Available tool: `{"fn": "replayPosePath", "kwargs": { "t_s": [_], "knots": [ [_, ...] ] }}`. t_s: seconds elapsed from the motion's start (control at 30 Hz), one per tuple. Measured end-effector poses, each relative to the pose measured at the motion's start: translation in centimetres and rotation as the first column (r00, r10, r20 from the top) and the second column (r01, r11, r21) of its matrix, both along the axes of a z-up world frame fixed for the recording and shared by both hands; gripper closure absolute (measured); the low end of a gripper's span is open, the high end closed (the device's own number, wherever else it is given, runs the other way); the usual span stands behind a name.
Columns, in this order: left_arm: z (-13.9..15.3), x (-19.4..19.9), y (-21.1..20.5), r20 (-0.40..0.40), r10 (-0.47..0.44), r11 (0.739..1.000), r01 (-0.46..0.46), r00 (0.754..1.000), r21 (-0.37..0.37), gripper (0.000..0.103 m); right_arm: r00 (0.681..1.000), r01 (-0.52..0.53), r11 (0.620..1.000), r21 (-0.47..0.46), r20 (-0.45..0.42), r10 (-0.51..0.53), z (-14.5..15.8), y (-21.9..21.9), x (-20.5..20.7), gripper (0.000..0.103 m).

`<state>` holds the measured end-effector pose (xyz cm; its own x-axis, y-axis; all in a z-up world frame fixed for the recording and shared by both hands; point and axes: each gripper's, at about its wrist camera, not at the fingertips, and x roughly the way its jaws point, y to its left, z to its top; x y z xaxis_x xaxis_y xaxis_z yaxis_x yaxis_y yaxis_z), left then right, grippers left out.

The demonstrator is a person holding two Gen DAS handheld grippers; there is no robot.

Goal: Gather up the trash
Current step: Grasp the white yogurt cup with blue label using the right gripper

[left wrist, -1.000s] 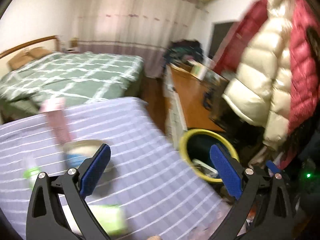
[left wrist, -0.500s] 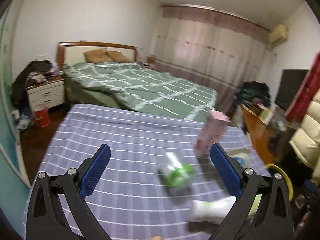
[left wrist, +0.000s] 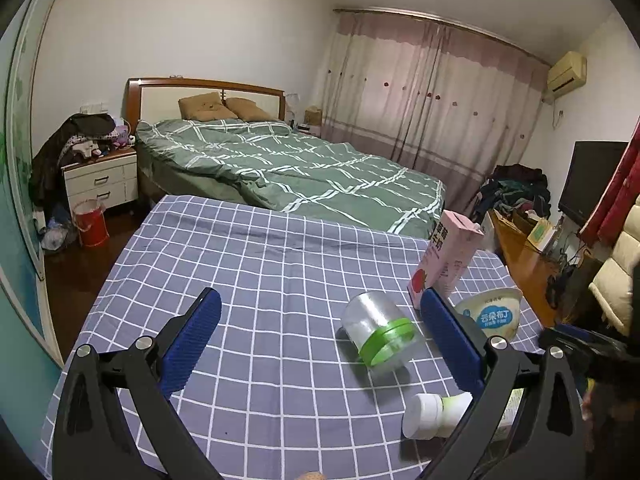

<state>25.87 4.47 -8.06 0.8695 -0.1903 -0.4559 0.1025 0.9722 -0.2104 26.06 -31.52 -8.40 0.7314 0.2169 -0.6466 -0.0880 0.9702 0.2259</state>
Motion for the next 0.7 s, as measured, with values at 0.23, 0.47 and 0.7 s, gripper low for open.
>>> {"fn": "replayPosePath", "kwargs": {
  "t_s": [0.23, 0.47, 0.7],
  "knots": [
    [0.1, -0.4, -0.8, 0.009, -0.019, 1.000, 0.019, 1.000, 0.013, 0.005, 0.996, 0.015, 1.000, 0.026, -0.088, -0.013, -1.6, 0.2, 3.5, 0.010],
    [0.1, -0.8, -1.3, 0.009, -0.035, 0.999, 0.035, 0.999, 0.018, 0.005, 0.990, 0.014, 0.999, 0.042, -0.139, -0.008, -2.4, 0.5, 5.4, 0.010],
    [0.0, -0.6, -1.5, -0.001, -0.041, 0.999, 0.041, 0.999, 0.020, 0.005, 0.983, 0.021, 0.997, 0.068, -0.183, -0.008, -3.6, 0.7, 6.8, 0.014]
  ]
}}
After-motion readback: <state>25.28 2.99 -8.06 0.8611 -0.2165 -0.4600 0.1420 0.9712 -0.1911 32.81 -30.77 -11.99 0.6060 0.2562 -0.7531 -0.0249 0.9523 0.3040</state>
